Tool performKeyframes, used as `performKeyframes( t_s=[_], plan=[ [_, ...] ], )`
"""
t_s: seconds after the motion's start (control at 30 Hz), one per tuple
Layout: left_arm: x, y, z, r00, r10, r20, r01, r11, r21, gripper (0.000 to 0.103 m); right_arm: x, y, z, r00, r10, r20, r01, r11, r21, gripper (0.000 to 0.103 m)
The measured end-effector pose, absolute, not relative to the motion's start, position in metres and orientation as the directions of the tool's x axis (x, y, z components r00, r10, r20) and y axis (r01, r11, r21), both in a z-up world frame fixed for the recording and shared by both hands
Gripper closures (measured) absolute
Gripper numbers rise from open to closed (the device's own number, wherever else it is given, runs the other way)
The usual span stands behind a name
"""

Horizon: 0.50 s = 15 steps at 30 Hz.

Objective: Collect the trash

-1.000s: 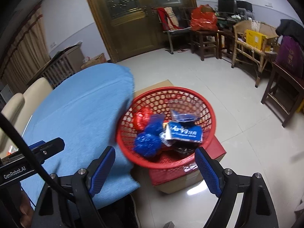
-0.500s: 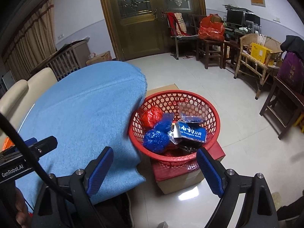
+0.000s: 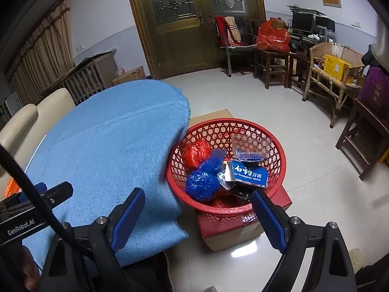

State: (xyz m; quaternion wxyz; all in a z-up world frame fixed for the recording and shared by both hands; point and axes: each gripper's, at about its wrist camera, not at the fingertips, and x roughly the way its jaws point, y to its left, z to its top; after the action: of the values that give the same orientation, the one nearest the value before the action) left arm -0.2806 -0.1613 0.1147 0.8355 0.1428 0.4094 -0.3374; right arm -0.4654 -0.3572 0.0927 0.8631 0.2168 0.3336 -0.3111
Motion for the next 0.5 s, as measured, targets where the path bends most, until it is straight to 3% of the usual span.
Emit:
performKeyframes(
  t_s=[0.5],
  plan=[
    [-0.2792,-0.154,0.1159,0.459,-0.434,-0.775,0.661,0.75,-0.028,0.015,-0.4566,-0.3532,0.0868,0.586,-0.374,-0.719,0.67,0.723,0.17,0.012]
  ],
)
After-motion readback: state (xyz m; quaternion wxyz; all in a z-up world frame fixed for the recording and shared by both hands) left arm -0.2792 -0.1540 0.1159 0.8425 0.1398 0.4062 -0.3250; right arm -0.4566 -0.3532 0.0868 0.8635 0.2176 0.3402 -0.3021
